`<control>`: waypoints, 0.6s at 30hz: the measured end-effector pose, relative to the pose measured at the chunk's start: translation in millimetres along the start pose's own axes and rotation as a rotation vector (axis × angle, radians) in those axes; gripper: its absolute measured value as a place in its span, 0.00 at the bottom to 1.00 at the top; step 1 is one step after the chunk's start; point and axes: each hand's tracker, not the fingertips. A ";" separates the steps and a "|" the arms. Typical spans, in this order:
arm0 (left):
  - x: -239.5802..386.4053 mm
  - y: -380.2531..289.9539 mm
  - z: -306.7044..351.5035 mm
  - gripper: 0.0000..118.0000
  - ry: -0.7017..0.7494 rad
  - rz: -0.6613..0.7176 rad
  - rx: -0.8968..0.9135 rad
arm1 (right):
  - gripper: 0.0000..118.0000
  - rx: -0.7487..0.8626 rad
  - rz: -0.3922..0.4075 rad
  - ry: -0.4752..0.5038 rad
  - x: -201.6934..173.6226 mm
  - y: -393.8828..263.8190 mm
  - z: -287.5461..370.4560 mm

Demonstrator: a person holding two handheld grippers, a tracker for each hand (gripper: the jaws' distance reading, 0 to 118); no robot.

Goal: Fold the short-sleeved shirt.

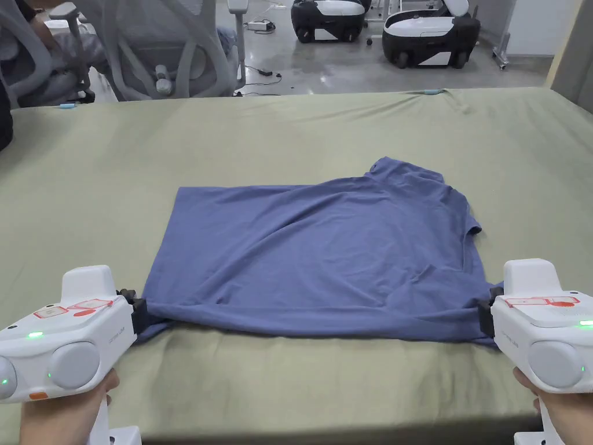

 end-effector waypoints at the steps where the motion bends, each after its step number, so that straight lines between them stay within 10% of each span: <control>1: 0.9 0.4 1.1 0.00 0.001 -0.004 0.002 | 0.00 -0.004 0.004 0.002 -1.7 0.8 2.3; 6: -2.8 3.7 2.2 0.03 -0.001 0.003 0.000 | 0.00 -0.001 -0.007 0.013 0.2 0.2 5.4; 12: -7.4 5.4 -16.9 0.74 0.039 -0.010 -0.073 | 0.00 -0.001 -0.005 0.025 -0.8 0.5 6.7; 18: -6.0 2.8 -42.3 0.69 0.052 -0.010 -0.146 | 0.00 -0.004 -0.004 0.034 -2.0 0.3 5.2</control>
